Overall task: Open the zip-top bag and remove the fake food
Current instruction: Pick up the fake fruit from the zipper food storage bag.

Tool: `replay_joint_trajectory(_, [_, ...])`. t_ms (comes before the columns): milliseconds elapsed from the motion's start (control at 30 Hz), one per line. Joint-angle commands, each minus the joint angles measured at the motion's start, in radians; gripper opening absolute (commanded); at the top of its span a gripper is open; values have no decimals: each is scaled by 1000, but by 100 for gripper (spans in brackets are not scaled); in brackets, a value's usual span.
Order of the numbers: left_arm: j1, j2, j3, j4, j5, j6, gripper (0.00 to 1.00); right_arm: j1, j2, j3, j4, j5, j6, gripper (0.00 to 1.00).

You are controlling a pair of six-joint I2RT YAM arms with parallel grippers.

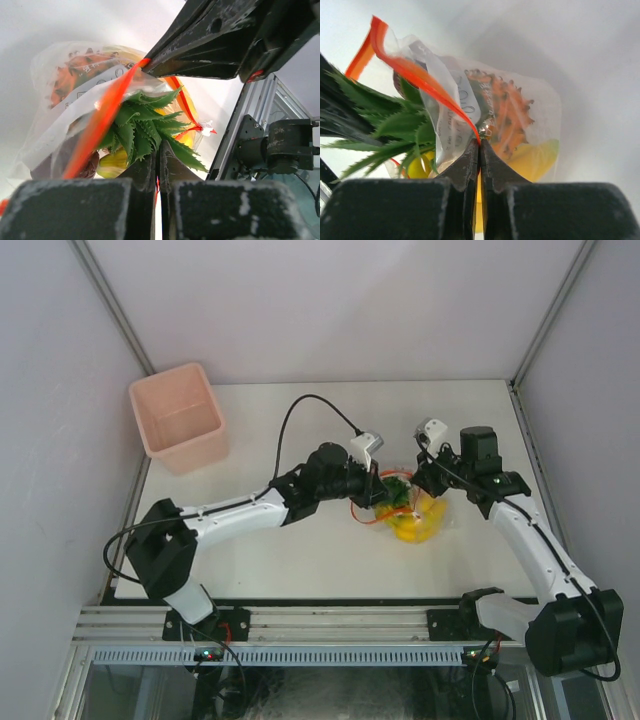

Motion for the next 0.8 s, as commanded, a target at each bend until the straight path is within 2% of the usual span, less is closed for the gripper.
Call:
replay_joint_trajectory(0, [57,-89,-11,110,127,-47,0,-3,-13,-33,89,25,20,0])
replay_joint_trajectory(100, [104,-99,-69,231,175,-141,0,4,-15,-45,82,-3,3,0])
replay_joint_trajectory(200, [110,-63,-51,304,211,-211,0,31,-17,-58,86,-71,-5,0])
replay_joint_trajectory(300, [84,15,33,251,221,-223,0,52,-25,-58,102,-152,5,0])
replay_joint_trajectory(367, [53,45,108,110,167,-130,0,44,-22,-49,107,-176,23,0])
replay_joint_trajectory(433, [32,42,132,39,118,-61,0,17,-22,-44,114,-151,35,0])
replay_joint_trajectory(567, [56,-29,75,37,79,-37,0,-76,-47,-60,127,-169,39,0])
replay_joint_trajectory(700, [98,-60,29,129,161,-138,0,-87,-56,-74,125,-316,2,0])
replay_joint_trajectory(733, [108,-49,21,170,197,-181,0,-82,-54,-73,119,-361,-11,3])
replay_joint_trajectory(767, [118,-28,13,206,229,-216,0,-80,-52,-70,104,-407,-39,13])
